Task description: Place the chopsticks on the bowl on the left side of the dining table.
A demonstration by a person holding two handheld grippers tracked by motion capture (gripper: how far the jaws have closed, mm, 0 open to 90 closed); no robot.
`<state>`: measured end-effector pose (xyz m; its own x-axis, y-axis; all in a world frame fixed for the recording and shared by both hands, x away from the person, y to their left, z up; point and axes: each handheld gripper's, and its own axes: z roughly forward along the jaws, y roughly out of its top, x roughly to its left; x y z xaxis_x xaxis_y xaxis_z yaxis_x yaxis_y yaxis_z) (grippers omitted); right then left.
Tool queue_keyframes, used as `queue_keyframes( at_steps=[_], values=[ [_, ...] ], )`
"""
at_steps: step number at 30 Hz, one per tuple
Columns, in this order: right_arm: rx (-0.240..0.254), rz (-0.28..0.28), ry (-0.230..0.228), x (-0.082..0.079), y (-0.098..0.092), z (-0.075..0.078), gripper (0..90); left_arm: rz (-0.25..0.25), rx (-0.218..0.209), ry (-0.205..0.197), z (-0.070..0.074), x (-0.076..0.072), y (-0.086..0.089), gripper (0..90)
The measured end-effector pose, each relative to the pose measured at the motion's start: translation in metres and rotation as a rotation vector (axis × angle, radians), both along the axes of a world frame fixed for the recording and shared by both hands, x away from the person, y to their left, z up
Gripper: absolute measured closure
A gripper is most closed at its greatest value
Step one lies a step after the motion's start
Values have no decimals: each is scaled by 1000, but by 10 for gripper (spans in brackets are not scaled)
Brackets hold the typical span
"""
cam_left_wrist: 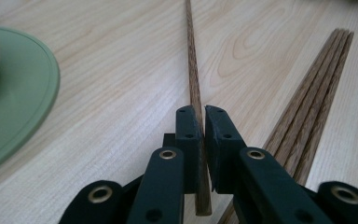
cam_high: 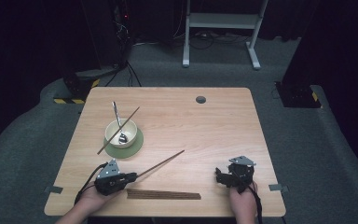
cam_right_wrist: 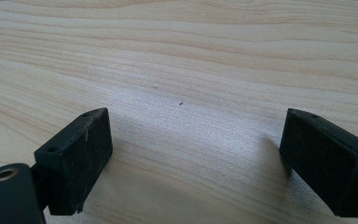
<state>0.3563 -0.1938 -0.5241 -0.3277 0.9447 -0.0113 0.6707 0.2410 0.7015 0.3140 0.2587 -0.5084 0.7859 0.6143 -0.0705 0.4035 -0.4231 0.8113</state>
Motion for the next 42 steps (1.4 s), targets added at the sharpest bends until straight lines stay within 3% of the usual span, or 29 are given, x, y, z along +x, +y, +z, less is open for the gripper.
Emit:
queue_keyframes(
  at_steps=[9,26,42],
  values=[
    [0,0,0,0,0,0,89,18,-42,-23,8,-2,3,839],
    [0,0,0,0,0,0,89,26,-71,-64,16,-5,3,839],
    [1,0,0,0,0,0,89,91,-140,-122,29,-3,14,839]
  ],
)
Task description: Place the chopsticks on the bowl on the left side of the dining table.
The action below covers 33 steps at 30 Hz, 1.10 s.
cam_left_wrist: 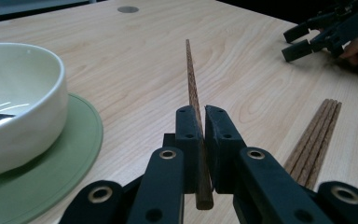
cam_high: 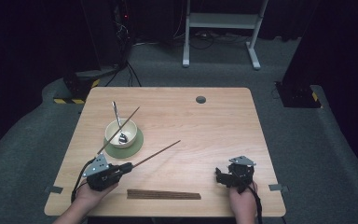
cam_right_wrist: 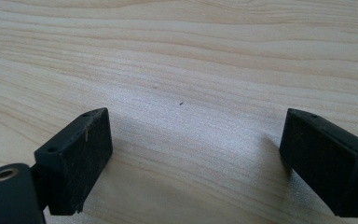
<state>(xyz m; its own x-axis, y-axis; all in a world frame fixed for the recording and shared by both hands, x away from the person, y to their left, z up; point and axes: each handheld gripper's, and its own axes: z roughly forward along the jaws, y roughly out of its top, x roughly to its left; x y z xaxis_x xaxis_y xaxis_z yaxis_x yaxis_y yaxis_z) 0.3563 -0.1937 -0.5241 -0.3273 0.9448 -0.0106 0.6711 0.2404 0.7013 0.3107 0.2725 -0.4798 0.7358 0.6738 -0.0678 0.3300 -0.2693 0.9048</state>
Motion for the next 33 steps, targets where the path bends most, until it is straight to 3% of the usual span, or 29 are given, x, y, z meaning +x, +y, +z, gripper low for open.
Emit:
queue_keyframes(
  at_steps=[20,33],
  values=[
    [-1,3,0,0,0,0,89,164,-78,-31,9,7,28,839],
    [-1,13,1,2,3,0,88,252,-62,-47,8,16,42,840]
  ],
)
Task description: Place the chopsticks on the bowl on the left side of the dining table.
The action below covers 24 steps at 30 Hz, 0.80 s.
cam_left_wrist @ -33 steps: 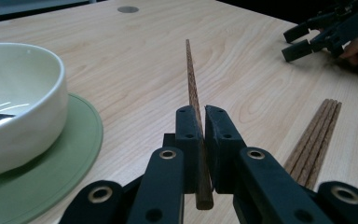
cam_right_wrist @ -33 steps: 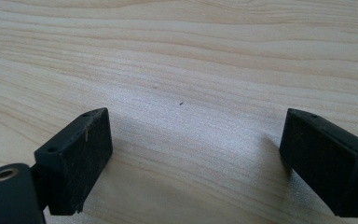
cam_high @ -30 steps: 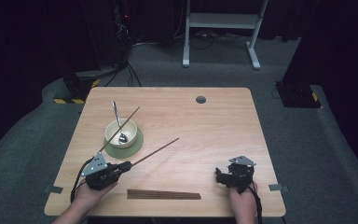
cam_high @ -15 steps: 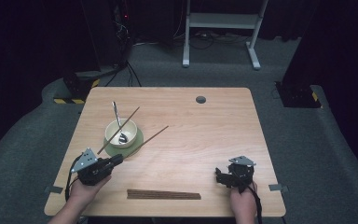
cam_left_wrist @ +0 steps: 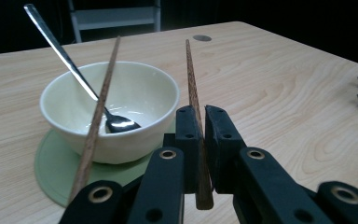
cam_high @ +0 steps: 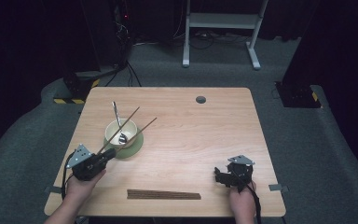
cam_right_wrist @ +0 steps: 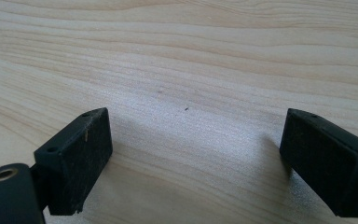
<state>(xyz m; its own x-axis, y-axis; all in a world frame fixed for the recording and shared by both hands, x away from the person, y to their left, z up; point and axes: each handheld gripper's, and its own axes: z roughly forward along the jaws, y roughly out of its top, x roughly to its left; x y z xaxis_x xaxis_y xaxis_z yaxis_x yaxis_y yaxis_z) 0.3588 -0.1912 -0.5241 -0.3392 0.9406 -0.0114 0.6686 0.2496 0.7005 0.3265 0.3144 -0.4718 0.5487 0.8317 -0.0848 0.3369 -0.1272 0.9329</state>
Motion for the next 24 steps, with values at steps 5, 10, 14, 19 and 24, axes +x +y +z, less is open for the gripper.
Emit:
queue_keyframes(
  at_steps=[5,10,14,19,24],
  values=[
    [0,0,0,0,0,0,88,36,-7,-4,1,3,7,840],
    [-1,1,-1,-1,0,0,89,67,-8,-5,0,6,13,840],
    [0,1,-1,-1,0,0,89,91,-13,-7,0,7,16,840],
    [0,1,-1,-1,0,0,88,128,-9,-1,-2,12,16,840],
    [-1,1,-1,-1,0,0,89,147,1,-7,-3,13,16,840]
  ],
)
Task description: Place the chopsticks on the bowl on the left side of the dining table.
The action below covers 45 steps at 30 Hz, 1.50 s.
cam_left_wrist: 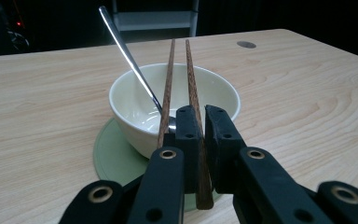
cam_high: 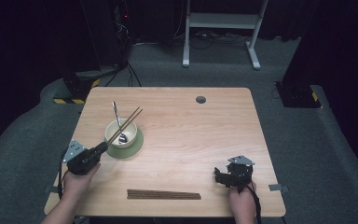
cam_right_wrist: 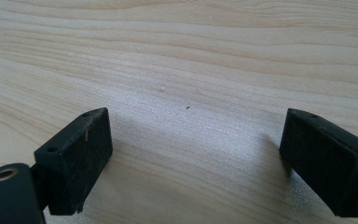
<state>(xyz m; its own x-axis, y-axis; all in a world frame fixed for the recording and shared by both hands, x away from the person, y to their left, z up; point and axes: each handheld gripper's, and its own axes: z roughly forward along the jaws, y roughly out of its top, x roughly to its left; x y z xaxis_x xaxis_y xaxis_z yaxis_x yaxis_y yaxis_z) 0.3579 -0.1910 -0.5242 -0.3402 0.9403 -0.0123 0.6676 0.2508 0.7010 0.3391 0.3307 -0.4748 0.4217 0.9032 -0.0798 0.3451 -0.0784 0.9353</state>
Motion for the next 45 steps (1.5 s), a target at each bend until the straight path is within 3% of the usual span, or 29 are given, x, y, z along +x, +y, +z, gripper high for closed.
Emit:
queue_keyframes(
  at_steps=[20,33,42,45],
  values=[
    [-1,2,-1,0,0,0,89,20,148,8,-6,1,-13,838],
    [0,2,0,-1,1,0,89,23,161,17,-7,2,-14,817],
    [0,2,1,-1,1,0,90,48,105,-38,8,-9,-7,671],
    [0,3,1,-1,1,0,89,45,87,-18,7,-11,2,605]
  ],
)
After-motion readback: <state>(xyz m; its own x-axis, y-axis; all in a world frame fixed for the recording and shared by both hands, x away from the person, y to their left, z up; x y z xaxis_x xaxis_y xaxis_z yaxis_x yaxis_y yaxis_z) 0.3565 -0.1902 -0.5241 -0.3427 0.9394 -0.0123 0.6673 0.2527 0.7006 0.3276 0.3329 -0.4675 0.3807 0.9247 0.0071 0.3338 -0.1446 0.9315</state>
